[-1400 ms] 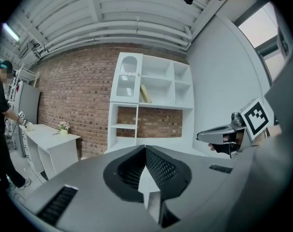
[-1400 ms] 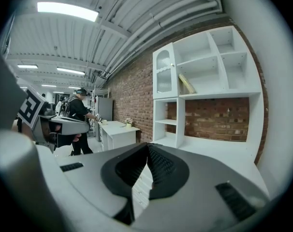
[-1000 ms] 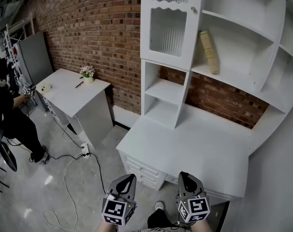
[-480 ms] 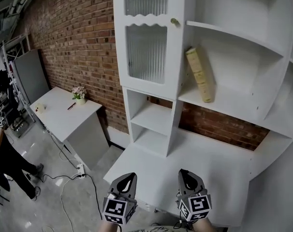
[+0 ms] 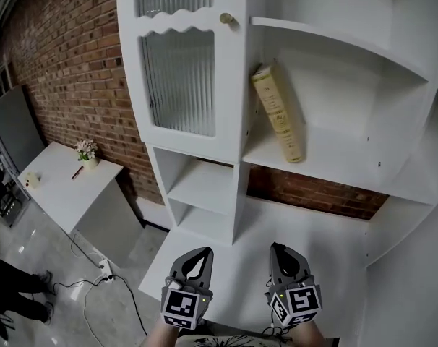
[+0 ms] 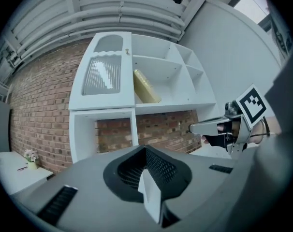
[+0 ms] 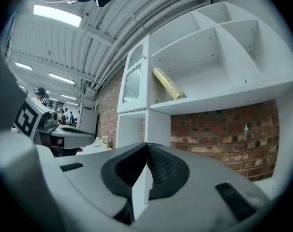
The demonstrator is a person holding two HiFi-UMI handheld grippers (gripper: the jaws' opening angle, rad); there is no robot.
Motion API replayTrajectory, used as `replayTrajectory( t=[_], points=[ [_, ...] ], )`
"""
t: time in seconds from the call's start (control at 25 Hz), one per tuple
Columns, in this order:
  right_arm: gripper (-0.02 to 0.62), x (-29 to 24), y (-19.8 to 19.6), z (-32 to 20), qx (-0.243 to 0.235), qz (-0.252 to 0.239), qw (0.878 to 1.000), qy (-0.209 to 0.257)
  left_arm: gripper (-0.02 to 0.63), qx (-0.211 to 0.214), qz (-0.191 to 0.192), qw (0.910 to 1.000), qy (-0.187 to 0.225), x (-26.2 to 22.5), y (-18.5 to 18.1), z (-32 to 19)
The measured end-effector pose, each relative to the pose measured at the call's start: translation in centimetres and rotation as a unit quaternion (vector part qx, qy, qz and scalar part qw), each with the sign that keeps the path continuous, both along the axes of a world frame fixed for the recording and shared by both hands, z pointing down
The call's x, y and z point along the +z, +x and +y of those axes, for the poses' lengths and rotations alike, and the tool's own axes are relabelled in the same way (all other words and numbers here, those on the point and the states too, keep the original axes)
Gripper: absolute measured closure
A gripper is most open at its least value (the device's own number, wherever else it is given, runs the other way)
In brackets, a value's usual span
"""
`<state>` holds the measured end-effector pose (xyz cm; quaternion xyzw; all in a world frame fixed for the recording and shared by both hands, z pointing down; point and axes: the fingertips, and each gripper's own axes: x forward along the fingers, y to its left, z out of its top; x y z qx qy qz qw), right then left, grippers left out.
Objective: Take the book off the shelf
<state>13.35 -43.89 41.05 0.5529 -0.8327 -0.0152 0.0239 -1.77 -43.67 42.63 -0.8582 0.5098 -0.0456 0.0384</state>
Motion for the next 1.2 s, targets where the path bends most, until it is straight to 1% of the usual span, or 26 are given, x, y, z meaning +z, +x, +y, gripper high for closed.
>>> replayTrajectory(
  t=[0.12, 0.24, 0.32, 0.4, 0.48, 0.56, 0.68, 0.72, 0.8, 0.84, 0.88, 1.04, 1.12, 1.2],
  points=[
    [0.588, -1.4, -0.2, -2.0, 0.029, 0.013, 0.999, 0.019, 0.597, 0.029, 0.007, 0.9996, 0.002, -0.6, -0.1, -3.1],
    [0.588, -3.1, -0.6, -3.5, 0.060, 0.018, 0.998, 0.032, 0.597, 0.070, 0.004, 0.9976, 0.001, -1.4, -0.2, -5.5],
    [0.588, -4.9, -0.7, -4.5, 0.079, 0.001, 0.996, 0.041, 0.597, 0.100, 0.002, 0.9950, 0.004, -2.1, -0.2, -6.7],
    [0.588, -7.2, -0.4, -5.5, 0.103, -0.027, 0.993, 0.051, 0.597, 0.126, 0.000, 0.9920, 0.007, -2.5, -0.3, -7.9],
    [0.589, -9.3, 0.2, -6.2, 0.135, -0.033, 0.988, 0.065, 0.597, 0.144, -0.001, 0.9895, 0.008, -2.6, -0.5, -9.0],
    [0.577, -11.1, 0.5, -7.1, 0.161, -0.009, 0.984, 0.077, 0.597, 0.157, -0.003, 0.9875, 0.005, -2.4, -0.8, -10.0],
    [0.394, -13.9, 0.5, -8.9, 0.181, 0.041, 0.979, 0.088, 0.597, 0.186, -0.009, 0.9825, -0.011, -1.7, -0.9, -10.5],
    [0.354, -15.2, 0.5, -9.6, 0.189, 0.058, 0.975, 0.098, 0.597, 0.195, -0.010, 0.9808, -0.012, -1.7, -0.9, -10.6],
    [0.344, -17.8, 0.5, -11.0, 0.206, 0.092, 0.966, 0.122, 0.597, 0.208, -0.009, 0.9780, -0.001, -2.1, -0.9, -10.9],
    [0.342, -18.7, 0.5, -12.0, 0.211, 0.108, 0.963, 0.127, 0.597, 0.215, -0.009, 0.9766, 0.002, -2.2, -0.9, -11.0],
    [0.327, -19.3, 0.5, -13.0, 0.215, 0.123, 0.961, 0.124, 0.597, 0.220, -0.008, 0.9754, 0.003, -2.2, -1.0, -11.0],
    [0.280, -20.2, 1.1, -17.6, 0.225, 0.167, 0.957, 0.078, 0.597, 0.235, -0.005, 0.9719, -0.005, -1.8, -1.4, -11.1],
    [0.275, -20.7, 1.4, -19.2, 0.238, 0.193, 0.950, 0.062, 0.597, 0.239, -0.006, 0.9709, -0.011, -1.3, -1.9, -11.1],
    [0.276, -21.2, 1.4, -20.4, 0.248, 0.209, 0.945, 0.051, 0.597, 0.241, -0.005, 0.9704, -0.018, -0.9, -2.4, -11.2]
  ],
)
